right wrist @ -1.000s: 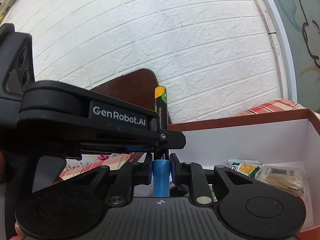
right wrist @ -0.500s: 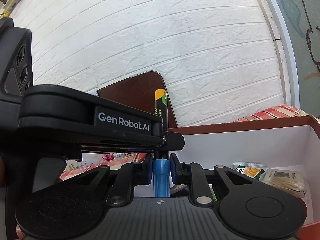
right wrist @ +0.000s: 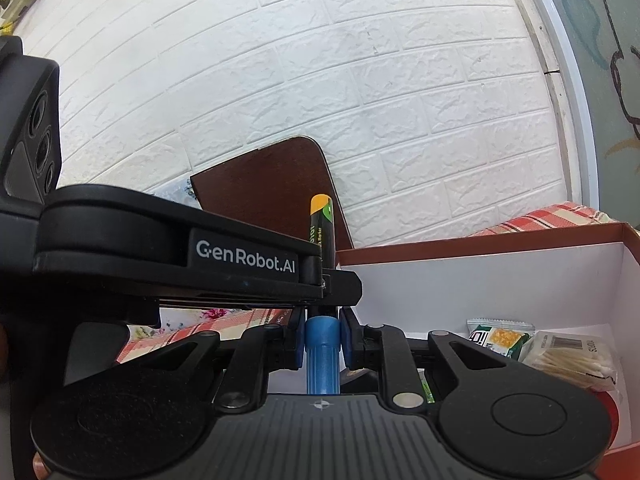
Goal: Organize objects
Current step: 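Lower the marker into the brown box and open the left tool, then lift both tools out of the brown box back over the table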
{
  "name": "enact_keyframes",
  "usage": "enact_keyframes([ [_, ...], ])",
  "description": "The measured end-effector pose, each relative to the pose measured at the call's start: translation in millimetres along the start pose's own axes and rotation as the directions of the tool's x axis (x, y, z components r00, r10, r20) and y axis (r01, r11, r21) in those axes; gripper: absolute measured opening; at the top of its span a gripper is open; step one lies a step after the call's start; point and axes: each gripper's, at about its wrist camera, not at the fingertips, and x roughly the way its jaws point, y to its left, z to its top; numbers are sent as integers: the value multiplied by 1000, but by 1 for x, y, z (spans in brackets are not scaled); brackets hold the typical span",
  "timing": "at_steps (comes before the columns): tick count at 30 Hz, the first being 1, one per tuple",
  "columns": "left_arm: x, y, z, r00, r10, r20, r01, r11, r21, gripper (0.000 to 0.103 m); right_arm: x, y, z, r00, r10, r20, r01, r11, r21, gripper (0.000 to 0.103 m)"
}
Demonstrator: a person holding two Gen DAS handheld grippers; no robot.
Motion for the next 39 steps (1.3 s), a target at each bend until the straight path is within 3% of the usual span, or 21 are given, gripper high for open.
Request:
enact_keyframes([
  [30,28,0,-7,998,54,-42,-51,997,65,25,24,-10,-11,999,-31,-44,32,999,33,19],
  [34,27,0,-6,996,86,-36,-83,994,74,30,23,-7,-12,996,-92,-14,92,996,11,40],
  [39,18,1,-6,993,116,-12,-114,990,79,35,17,-8,-13,994,-111,-3,111,994,6,41],
])
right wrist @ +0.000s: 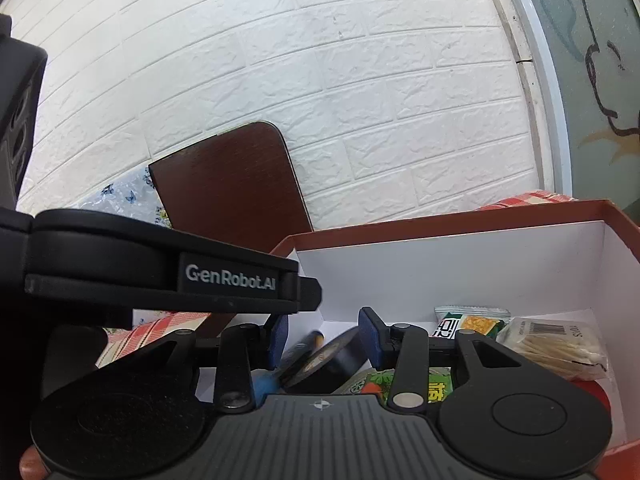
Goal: Organize objects
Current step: 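Lift both tools out of the brown box back over the table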
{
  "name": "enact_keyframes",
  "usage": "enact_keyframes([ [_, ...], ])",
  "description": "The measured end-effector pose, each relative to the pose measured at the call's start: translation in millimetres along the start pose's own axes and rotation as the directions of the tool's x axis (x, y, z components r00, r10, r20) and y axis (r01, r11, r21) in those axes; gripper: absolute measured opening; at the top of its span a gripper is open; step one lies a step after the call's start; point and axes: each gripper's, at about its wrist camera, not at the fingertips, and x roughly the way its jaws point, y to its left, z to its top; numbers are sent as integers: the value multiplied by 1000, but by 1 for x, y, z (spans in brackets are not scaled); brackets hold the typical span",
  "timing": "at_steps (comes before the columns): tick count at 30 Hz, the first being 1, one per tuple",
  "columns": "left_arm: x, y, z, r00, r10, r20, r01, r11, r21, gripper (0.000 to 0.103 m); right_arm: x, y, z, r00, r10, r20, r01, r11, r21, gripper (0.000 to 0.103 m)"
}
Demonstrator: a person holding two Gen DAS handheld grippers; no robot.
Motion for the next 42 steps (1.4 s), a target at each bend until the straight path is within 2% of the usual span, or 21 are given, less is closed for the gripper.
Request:
enact_keyframes([
  [5,-15,-3,-6,999,43,29,-44,999,32,39,-8,3,-2,1000,-8,1,8,1000,0,41],
  [12,-36,0,-15,995,88,51,-90,995,41,40,-23,12,-3,1000,-7,9,7,1000,-21,41],
  [24,-65,10,-35,992,113,59,-113,994,-3,40,-49,35,-12,1000,-8,27,10,997,-79,41],
  [28,-74,17,-51,993,107,54,-106,994,-30,43,-59,45,-23,1000,-17,22,20,994,-110,43],
  [31,-82,30,-65,994,96,55,-91,992,-86,48,-67,60,-35,998,-49,49,58,977,-203,45],
  [33,-87,41,-75,993,103,50,-97,989,-115,48,-70,73,-41,997,-50,61,65,962,-267,47],
  [36,-95,64,-94,991,132,32,-125,980,-154,48,-69,89,-52,1000,-11,23,18,954,-300,47],
  [38,-95,85,-109,986,164,-10,-163,967,-194,48,-63,101,-62,1000,7,-12,-11,943,-334,47],
  [42,-98,133,-146,962,254,-99,-272,922,-276,48,-47,119,-79,990,65,-121,-101,944,-315,47],
])
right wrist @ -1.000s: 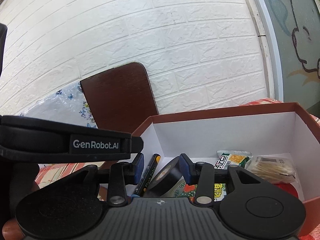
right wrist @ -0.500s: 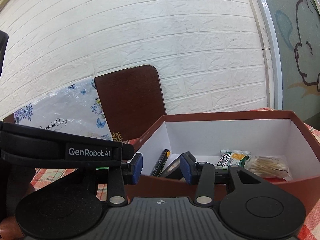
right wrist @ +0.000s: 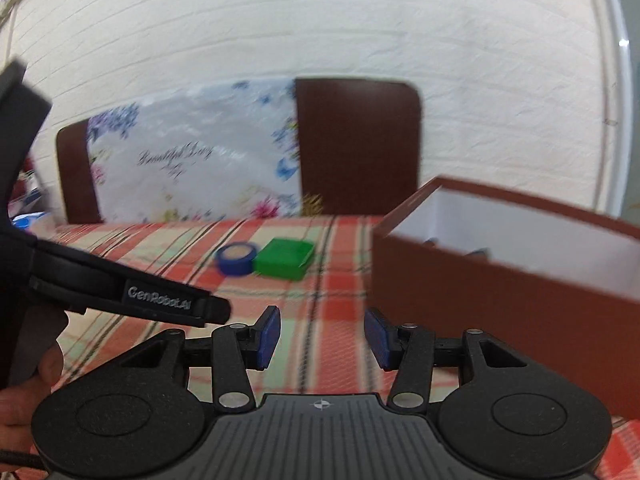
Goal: Organize objects
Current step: 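Lift both tools out of the brown box back over the table, then reach the right tool to the green box and grasp it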
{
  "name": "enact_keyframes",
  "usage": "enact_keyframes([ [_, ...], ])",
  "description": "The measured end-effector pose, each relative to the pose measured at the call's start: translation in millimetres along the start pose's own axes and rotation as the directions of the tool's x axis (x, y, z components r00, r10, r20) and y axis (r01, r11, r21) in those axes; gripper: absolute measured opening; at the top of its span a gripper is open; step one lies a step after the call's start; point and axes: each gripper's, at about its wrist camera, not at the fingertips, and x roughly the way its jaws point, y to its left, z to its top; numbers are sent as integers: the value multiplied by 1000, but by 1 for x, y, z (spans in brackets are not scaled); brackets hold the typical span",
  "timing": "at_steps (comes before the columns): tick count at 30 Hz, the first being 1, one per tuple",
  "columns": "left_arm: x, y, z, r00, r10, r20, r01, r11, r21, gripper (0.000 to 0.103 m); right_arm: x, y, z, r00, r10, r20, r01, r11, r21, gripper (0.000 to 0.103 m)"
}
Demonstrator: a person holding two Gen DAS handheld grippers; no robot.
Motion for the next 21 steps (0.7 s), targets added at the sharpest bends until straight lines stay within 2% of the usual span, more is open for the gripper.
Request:
enact_keyframes([
  [2,4,28,-11,997,72,-6,-72,997,-35,48,8,10,-4,999,37,-38,-37,999,-5,47],
  [5,8,66,-25,981,196,9,-195,979,-62,49,21,24,-9,994,67,-90,-69,997,-21,48],
  [6,5,77,-30,975,219,43,-215,974,-69,54,27,28,-11,992,72,-108,-76,997,-27,48],
  [7,4,85,-35,967,246,64,-241,968,-72,64,33,31,-13,989,76,-128,-80,996,-29,48],
  [8,2,92,-40,961,263,85,-257,963,-77,67,39,34,-17,986,79,-149,-85,996,-31,48],
  [10,-1,104,-43,964,240,112,-227,967,-119,67,50,39,-27,979,71,-190,-82,995,-50,50],
  [11,-1,105,-42,964,238,116,-223,966,-128,67,50,42,-28,982,64,-178,-77,995,-65,54],
  [16,0,101,-46,963,232,140,-218,970,-109,71,59,47,-22,981,53,-184,-72,993,-94,58],
  [21,2,105,-48,967,205,152,-186,974,-126,75,86,45,2,994,2,-105,-10,997,-73,59],
])
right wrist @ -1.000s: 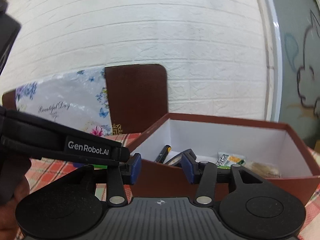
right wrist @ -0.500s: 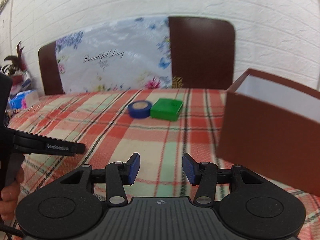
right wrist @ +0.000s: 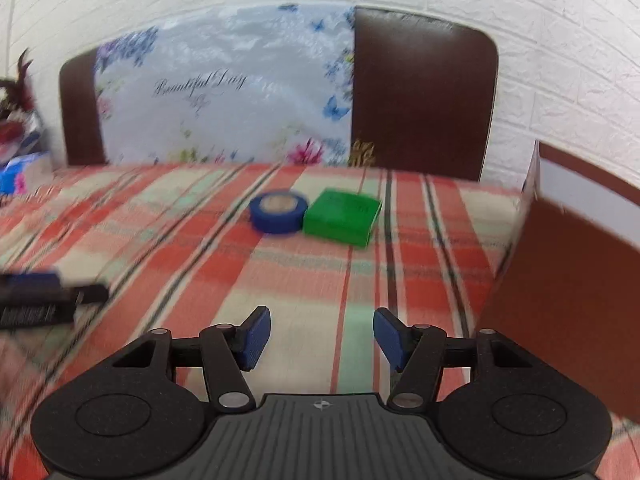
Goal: Organize objects
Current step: 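Reach the right tool to the green box and grasp it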
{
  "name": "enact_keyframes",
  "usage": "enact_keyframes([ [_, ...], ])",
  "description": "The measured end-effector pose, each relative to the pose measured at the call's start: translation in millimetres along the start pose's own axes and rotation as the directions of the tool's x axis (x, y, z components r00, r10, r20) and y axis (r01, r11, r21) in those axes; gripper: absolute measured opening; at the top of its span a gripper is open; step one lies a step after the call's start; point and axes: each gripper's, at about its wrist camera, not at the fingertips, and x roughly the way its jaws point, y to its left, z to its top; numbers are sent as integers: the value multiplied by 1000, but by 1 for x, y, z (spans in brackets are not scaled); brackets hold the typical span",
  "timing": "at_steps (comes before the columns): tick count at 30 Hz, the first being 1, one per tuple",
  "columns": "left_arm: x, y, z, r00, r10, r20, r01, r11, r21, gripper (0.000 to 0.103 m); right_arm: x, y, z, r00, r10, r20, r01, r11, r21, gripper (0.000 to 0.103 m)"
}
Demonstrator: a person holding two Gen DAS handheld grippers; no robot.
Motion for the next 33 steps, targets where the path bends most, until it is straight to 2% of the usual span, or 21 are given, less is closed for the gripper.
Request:
enact_keyframes([
  [4,1,3,0,1000,-20,6,20,1000,-16,76,38,-8,28,999,-46,29,45,998,45,62],
  [6,0,4,0,1000,-28,10,29,999,-27,77,56,-8,39,997,-63,34,61,996,62,67],
  [7,0,5,0,999,-32,11,32,999,-31,77,65,-7,43,997,-74,31,73,996,56,72],
  [9,0,6,0,999,-40,14,40,998,-38,78,81,-4,46,994,-108,16,108,994,32,73],
  [11,1,6,0,999,-47,16,47,998,-44,78,91,-8,48,994,-105,-10,105,993,45,73],
  [17,2,6,1,998,-57,20,58,997,-51,80,104,-20,52,995,-86,-46,92,988,124,76],
  [22,2,7,1,998,-58,21,59,997,-52,80,104,-17,52,997,-74,-35,78,991,107,79],
  [26,2,6,1,998,-58,21,59,997,-53,81,107,-25,59,996,-86,8,83,982,168,86],
  [29,2,6,1,998,-59,21,60,997,-53,81,119,-26,63,997,-81,-13,81,978,191,85],
  [33,3,6,1,998,-59,22,60,997,-56,81,135,-18,64,992,-113,-54,120,982,146,81],
])
